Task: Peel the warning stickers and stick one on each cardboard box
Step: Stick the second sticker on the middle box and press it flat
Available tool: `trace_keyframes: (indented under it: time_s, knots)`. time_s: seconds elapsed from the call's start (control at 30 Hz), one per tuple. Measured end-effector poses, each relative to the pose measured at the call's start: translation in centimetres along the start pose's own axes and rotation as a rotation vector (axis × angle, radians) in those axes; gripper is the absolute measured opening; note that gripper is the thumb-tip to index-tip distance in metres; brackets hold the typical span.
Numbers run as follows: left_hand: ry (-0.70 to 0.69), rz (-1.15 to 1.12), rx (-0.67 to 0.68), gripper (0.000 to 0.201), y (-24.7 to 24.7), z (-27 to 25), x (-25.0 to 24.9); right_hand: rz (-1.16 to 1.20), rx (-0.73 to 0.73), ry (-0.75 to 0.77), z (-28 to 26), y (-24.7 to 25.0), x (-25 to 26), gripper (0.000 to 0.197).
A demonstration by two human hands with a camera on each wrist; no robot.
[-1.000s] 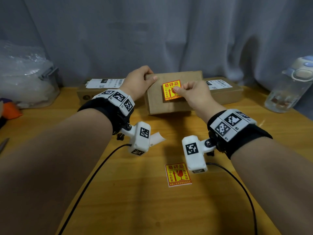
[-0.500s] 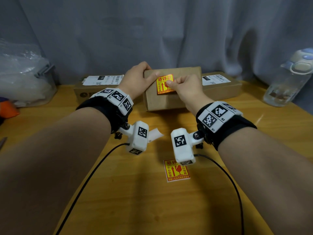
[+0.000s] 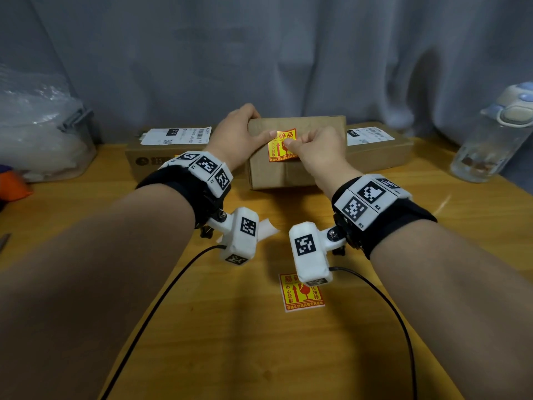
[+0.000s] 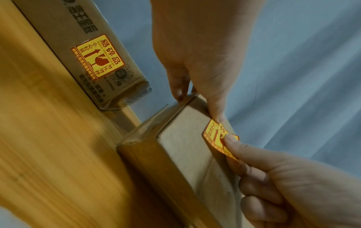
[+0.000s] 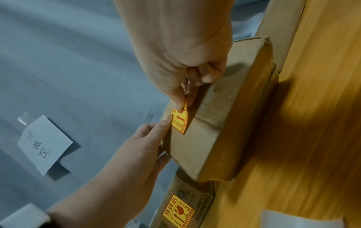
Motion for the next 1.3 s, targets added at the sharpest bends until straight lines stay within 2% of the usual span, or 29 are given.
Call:
trace_keyframes:
  time_s: [0.13,0.23,0.53,0.63,0.77,0.87,0.93,1.03,1.13,1.3]
  knots:
    - [-0.005,0.01,0.009,0.037,-0.2,0.1,0.0,-0.02,-0.05,0.024,0.2,0.2,0.2,0.049]
    - [-0.016,0.018,0.001,0.036,-0.1,0.0,-0.1,-0.16,-0.089,0.07,0.2,0.4,0.9,0.057]
    - [-0.023,0.015,0.017,0.035,0.0,-0.2,-0.2,-0.347,-0.098,0.082,1.1,0.6,1.2,0.052]
    - [-0.027,0.003,0.015,0.034,0.1,-0.2,0.0,-0.421,-0.113,0.084,1.2,1.2,1.7,0.058]
    - [-0.013,-0.022,0.009,0.035,0.3,-0.1,0.4,-0.605,-0.185,0.188,1.1,3.3,2.6,0.073]
    - [-0.007,-0.012,0.016,0.035,0.1,0.2,0.4,-0.648,-0.218,0.392,0.8,3.4,4.0,0.071]
    - [-0.006,0.002,0.013,0.036,-0.1,0.4,0.3,-0.69,-0.131,0.478,0.9,1.9,4.2,0.069]
    - [-0.004,0.043,-0.007,0.04,-0.3,0.6,0.3,-0.711,0.057,0.406,1.9,0.2,2.5,0.066]
    - [-0.019,0.043,-0.003,0.048,-0.6,0.6,0.3,-0.695,0.137,0.388,2.5,0.0,1.9,0.075]
    - [-0.019,0.017,0.135,0.071,-1.2,0.0,0.8,-0.753,0.237,0.424,2.5,-0.1,1.9,0.097]
Point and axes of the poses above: each hand's wrist, its own z-axis towards the middle knuckle, its own y-axis out of the back of the hand, x = y × z, the point moved 8 cm from there along z, towards the middle knuckle, and after that the axes turned 6 degrees about -x, right-handed, at the moved point
